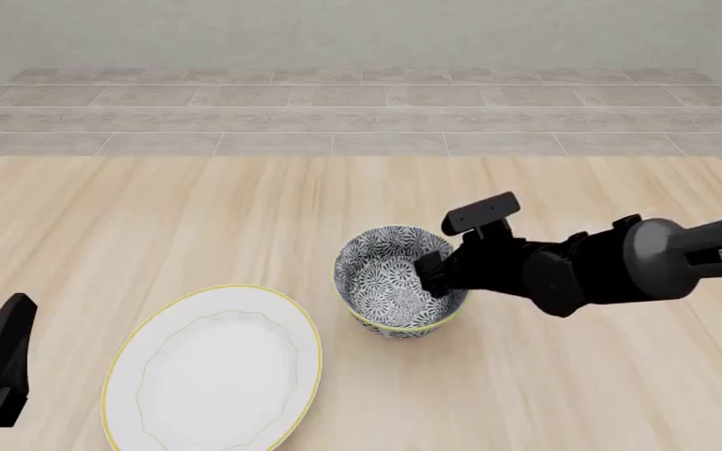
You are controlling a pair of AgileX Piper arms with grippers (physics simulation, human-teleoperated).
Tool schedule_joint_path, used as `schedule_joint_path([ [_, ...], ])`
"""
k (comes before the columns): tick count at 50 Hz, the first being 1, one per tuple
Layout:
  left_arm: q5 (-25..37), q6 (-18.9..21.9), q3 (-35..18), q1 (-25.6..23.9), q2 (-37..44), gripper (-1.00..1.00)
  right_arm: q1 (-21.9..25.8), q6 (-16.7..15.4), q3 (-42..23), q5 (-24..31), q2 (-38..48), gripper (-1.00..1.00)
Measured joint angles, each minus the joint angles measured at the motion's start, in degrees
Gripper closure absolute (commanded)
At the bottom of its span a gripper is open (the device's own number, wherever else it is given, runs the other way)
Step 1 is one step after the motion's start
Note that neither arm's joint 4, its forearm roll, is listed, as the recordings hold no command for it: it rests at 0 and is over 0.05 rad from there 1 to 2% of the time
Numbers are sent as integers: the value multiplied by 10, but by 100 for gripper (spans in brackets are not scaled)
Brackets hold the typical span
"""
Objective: Put the bowl on the plate.
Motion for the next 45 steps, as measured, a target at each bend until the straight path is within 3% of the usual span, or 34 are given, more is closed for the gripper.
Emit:
schedule_joint_path([
  [8, 0, 0, 0, 0, 0, -100, 0, 3, 0, -3, 4, -100],
  [9, 0, 0, 0, 0, 0, -100, 0, 3, 0, -4, 4, 100],
  [45, 0, 0, 0, 0, 0, -100, -14, 5, 0, 17, -51, 100],
])
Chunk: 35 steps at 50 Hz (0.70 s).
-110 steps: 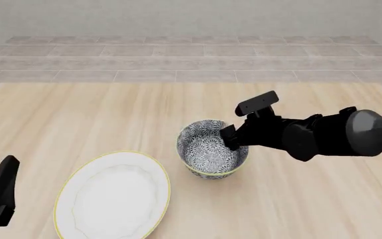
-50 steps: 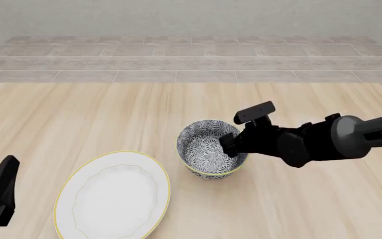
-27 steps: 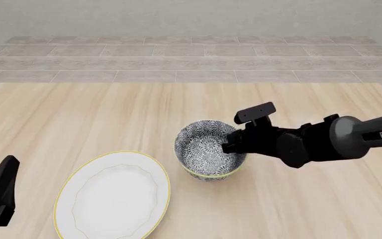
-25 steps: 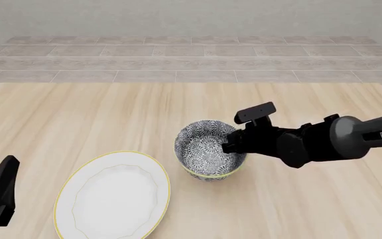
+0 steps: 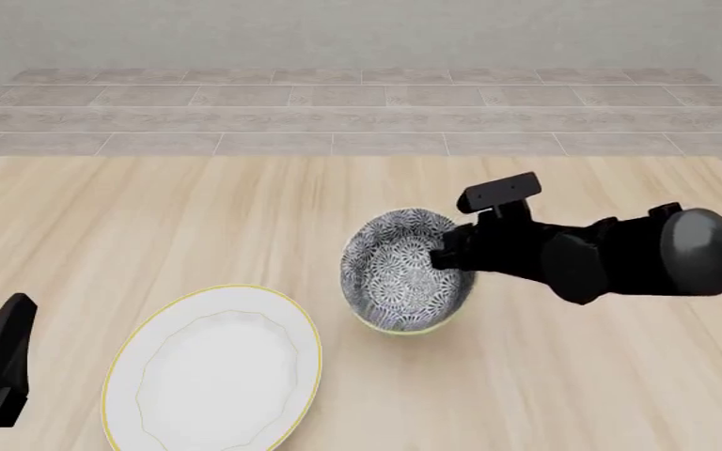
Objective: Put the bowl on the plate.
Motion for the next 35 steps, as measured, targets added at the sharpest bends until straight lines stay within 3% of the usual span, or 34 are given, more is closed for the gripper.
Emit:
schedule_joint_path([
  [35, 0, 0, 0, 0, 0, -100, 7, 0, -55, 78, -120, 100],
])
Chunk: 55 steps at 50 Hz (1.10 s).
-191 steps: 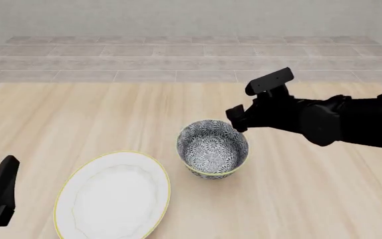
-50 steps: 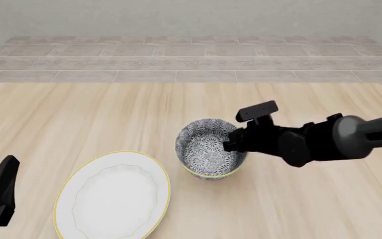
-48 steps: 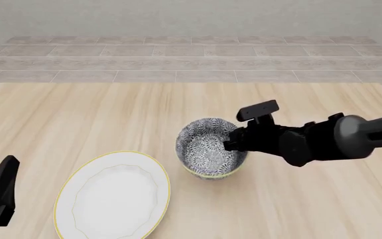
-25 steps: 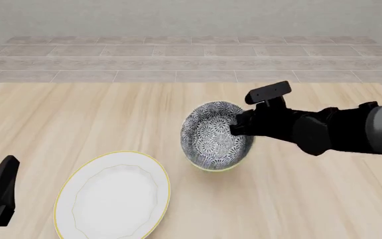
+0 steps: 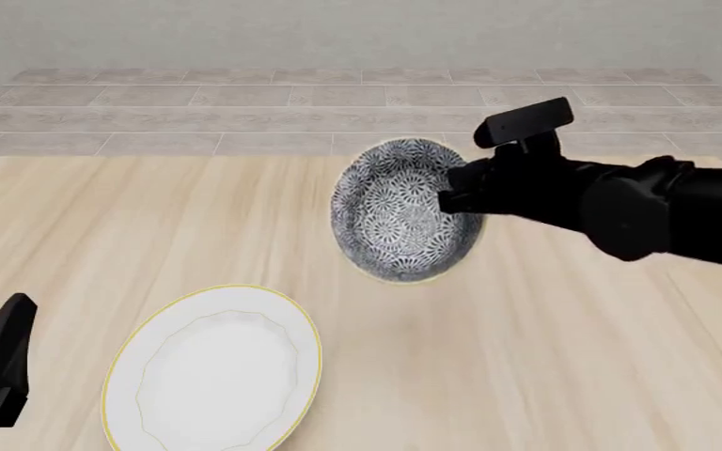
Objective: Put the bowl on the plate.
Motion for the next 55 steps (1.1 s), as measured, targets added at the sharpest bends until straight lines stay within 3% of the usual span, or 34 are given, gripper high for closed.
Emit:
schedule_joint_path([
  [55, 0, 0, 0, 0, 0, -100, 138, 55, -92, 17, -13, 100],
])
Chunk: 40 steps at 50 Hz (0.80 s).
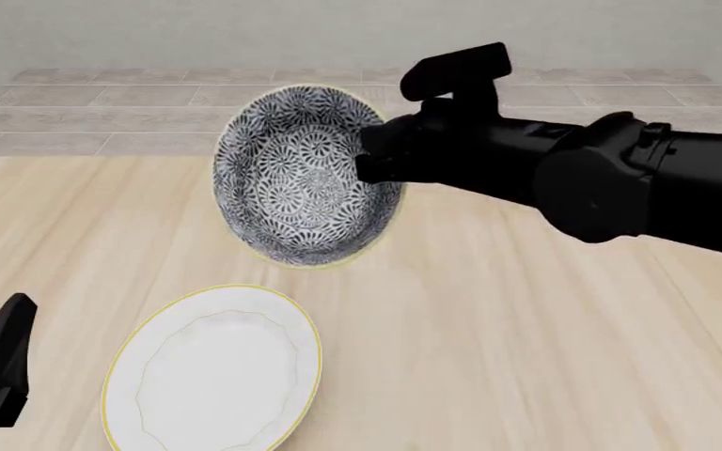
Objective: Put the bowl on the plate.
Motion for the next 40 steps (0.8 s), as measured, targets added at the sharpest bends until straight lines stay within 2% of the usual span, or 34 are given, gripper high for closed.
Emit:
schedule_joint_path([
  [40, 0, 0, 0, 0, 0, -100, 50, 15, -12, -13, 37, 100],
])
